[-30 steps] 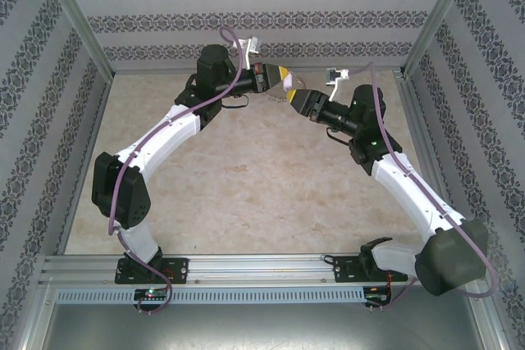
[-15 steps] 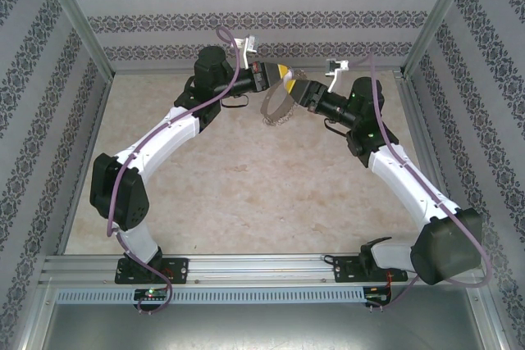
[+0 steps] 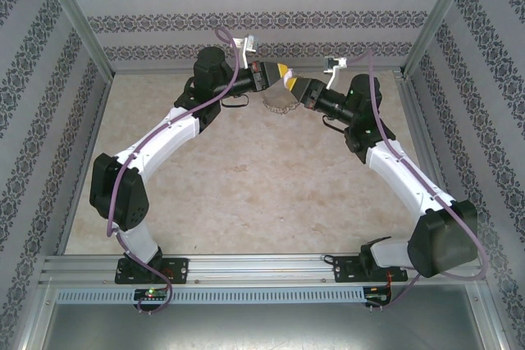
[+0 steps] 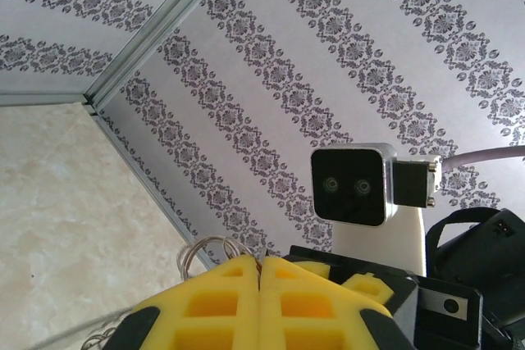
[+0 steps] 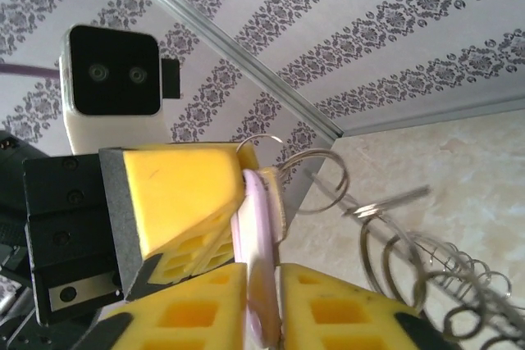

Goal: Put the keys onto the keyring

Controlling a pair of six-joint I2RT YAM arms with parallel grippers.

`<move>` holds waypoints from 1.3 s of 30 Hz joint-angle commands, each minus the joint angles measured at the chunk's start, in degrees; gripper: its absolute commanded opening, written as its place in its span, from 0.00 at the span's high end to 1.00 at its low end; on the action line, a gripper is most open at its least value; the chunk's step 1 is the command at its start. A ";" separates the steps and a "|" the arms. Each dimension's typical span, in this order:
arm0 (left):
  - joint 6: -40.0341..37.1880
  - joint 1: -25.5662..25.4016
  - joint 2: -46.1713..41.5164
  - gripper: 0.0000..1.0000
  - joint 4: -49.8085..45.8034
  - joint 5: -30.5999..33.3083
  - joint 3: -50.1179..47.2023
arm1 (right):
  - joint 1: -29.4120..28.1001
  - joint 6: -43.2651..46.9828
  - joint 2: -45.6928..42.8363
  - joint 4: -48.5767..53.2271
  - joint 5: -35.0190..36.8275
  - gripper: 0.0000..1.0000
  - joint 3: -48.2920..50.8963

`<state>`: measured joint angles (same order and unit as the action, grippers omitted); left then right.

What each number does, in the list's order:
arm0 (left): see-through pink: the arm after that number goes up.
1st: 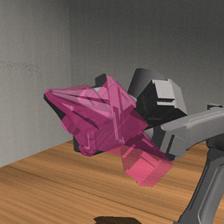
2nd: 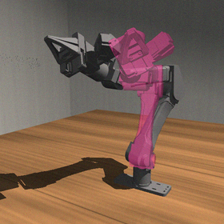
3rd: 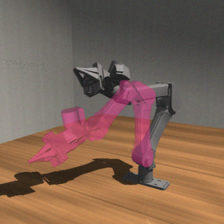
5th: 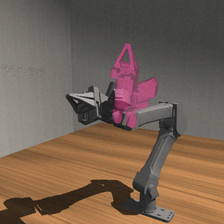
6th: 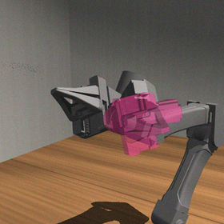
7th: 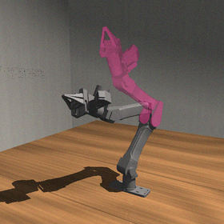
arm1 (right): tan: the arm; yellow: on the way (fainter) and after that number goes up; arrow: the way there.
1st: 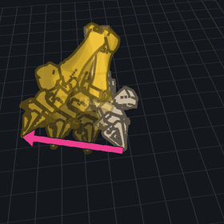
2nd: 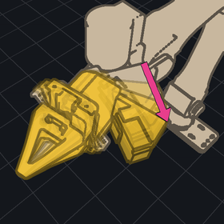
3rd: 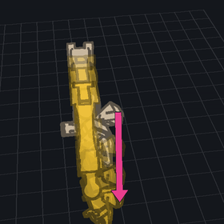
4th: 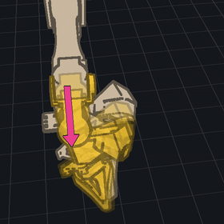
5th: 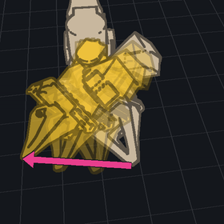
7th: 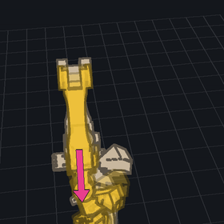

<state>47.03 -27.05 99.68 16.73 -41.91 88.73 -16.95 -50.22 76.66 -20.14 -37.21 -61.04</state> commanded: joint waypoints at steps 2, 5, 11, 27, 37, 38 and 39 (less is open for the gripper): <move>0.70 -0.89 -2.52 1.00 4.88 -1.25 -0.41 | 0.37 -0.40 0.00 -3.33 -1.71 0.99 -2.36; 0.17 -0.82 -2.38 1.00 4.17 -0.51 -0.24 | 1.01 -1.34 -0.09 -2.82 -2.12 1.00 -2.86; -6.00 -0.77 -3.66 0.53 -2.34 5.70 -0.19 | 4.96 -9.27 0.15 -2.34 -0.96 1.00 -4.00; -16.90 -0.22 -12.46 0.30 -12.65 17.18 -6.39 | 13.46 -30.49 7.11 -4.29 -4.95 1.00 -8.84; -20.31 -0.25 -17.63 0.29 -16.28 21.73 -10.54 | 14.95 -32.09 11.27 -2.16 -11.12 1.00 -13.51; -20.51 -0.21 -18.05 0.29 -16.65 21.96 -10.82 | 14.97 -32.05 11.78 -2.09 -11.82 1.00 -13.98; -20.88 -0.24 -18.45 0.28 -16.97 22.27 -11.07 | 15.02 -32.04 12.34 -2.05 -12.69 1.00 -14.60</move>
<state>28.84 -27.51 83.85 1.56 -21.65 78.30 -2.46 -81.38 87.99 -20.32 -45.95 -72.58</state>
